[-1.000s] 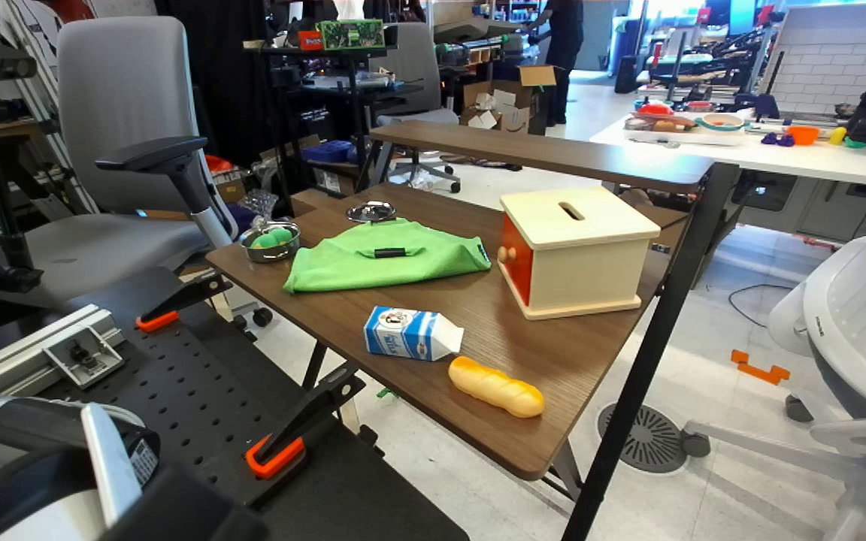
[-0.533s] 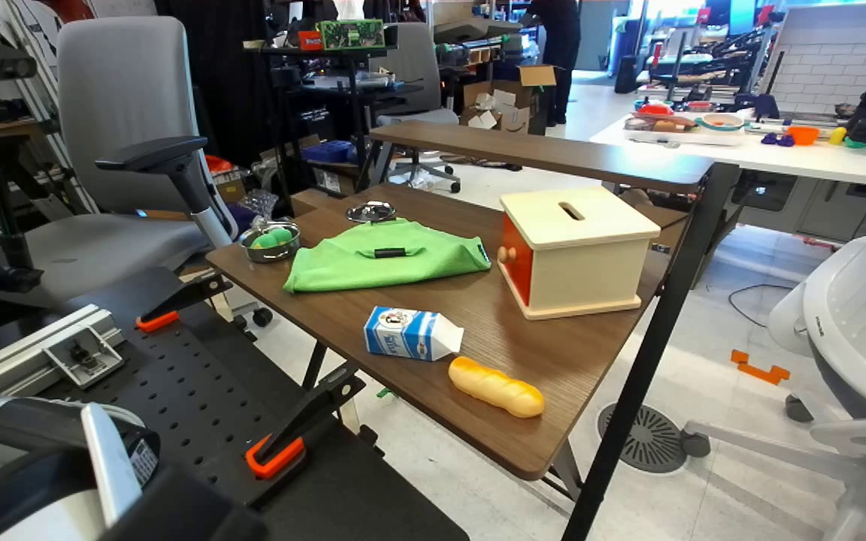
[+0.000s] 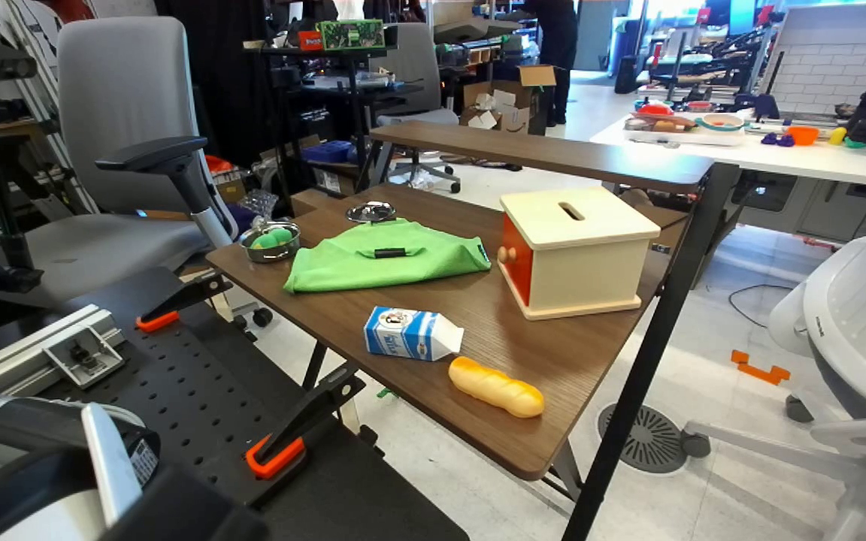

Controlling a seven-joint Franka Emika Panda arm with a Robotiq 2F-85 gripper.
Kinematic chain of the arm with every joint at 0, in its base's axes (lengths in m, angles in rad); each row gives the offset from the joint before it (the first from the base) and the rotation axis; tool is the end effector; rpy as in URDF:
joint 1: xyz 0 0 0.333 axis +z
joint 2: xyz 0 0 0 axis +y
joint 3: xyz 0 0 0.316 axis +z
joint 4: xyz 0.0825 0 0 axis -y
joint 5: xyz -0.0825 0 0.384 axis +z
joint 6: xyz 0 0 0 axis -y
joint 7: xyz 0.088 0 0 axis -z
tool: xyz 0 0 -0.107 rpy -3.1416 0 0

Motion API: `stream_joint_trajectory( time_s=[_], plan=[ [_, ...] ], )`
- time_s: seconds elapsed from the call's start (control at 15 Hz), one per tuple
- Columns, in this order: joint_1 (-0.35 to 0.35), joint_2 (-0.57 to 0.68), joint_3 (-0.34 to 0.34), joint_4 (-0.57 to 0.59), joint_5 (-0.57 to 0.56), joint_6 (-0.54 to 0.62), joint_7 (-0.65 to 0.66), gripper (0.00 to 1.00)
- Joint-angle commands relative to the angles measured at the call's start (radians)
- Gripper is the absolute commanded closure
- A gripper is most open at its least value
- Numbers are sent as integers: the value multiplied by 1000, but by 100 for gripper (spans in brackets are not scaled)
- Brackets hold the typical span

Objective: Pick up the lid and close the bowl

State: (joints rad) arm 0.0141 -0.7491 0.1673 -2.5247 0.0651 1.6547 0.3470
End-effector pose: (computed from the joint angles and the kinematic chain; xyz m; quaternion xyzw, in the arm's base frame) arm 0.3072 0.0685 0.5026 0.9913 -0.1129 -0.0558 0.0390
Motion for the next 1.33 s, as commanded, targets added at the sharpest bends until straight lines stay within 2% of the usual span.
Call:
stream_joint_trajectory(
  time_s=[0.0,0.47,0.73,1.0,1.27],
  plan=[
    [5,91,39,31,-15,71,-1,0],
    [6,329,56,87,-62,328,7,0],
    [6,509,71,160,-102,462,75,0],
    [49,691,91,271,-153,520,145,0],
    [127,861,88,417,-231,561,269,0]
  ],
)
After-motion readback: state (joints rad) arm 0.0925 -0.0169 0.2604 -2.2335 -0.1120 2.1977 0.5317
